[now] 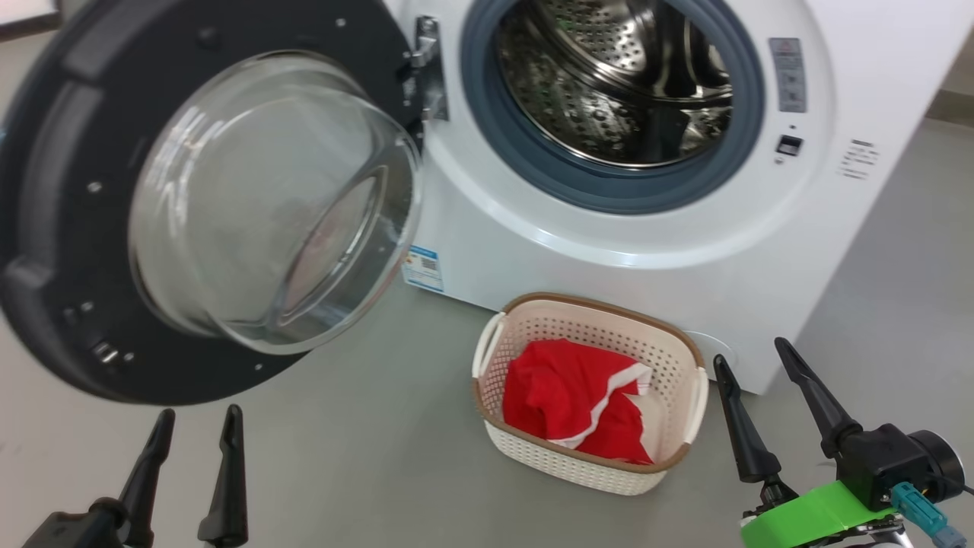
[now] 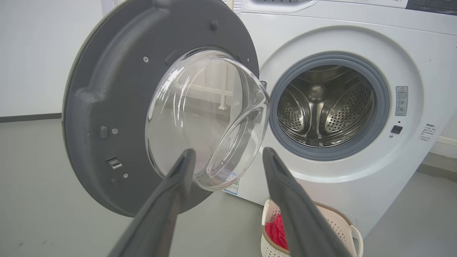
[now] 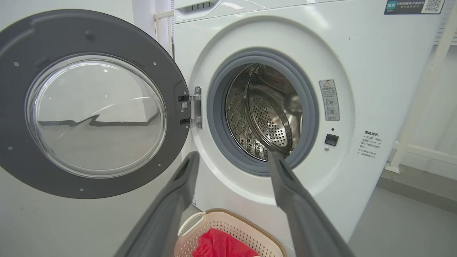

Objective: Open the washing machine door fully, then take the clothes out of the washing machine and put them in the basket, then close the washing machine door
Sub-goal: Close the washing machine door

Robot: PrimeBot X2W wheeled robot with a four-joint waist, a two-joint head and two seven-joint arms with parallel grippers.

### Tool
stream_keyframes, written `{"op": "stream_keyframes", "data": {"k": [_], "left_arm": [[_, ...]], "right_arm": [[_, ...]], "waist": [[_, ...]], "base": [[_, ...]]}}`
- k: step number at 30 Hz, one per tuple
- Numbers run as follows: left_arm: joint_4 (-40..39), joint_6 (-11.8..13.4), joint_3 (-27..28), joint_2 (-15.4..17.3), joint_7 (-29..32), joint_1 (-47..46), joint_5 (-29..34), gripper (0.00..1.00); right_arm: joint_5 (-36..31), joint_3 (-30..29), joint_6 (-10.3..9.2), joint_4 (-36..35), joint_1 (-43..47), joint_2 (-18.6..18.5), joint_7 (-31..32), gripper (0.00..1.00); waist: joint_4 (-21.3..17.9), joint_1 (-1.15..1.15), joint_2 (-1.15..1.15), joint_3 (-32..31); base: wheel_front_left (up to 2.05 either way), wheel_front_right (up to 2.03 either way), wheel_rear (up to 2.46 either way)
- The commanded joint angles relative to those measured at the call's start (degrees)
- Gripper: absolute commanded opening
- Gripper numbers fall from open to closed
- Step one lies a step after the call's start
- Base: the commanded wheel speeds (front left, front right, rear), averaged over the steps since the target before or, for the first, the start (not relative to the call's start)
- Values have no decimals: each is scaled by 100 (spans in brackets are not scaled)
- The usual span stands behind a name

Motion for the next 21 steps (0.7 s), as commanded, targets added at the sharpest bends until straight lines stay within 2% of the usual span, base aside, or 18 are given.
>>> {"op": "stream_keyframes", "data": {"k": [1, 6, 21], "left_arm": [[-174, 36, 238, 147, -5, -143, 70, 100], [-209, 109, 280, 166, 43, -86, 56, 100], [-422, 290, 515, 184, -100, 203, -5, 100]], "right_arm": [[-6, 138, 28, -133, -236, -68, -5, 100], [41, 170, 28, -91, -165, -68, -18, 100], [-1, 386, 28, 14, -398, -68, 38, 100]], "waist": [[214, 0, 0, -55], [462, 0, 0, -155], [537, 0, 0, -65]], "base": [[0, 0, 0], [0, 0, 0], [0, 0, 0]]}}
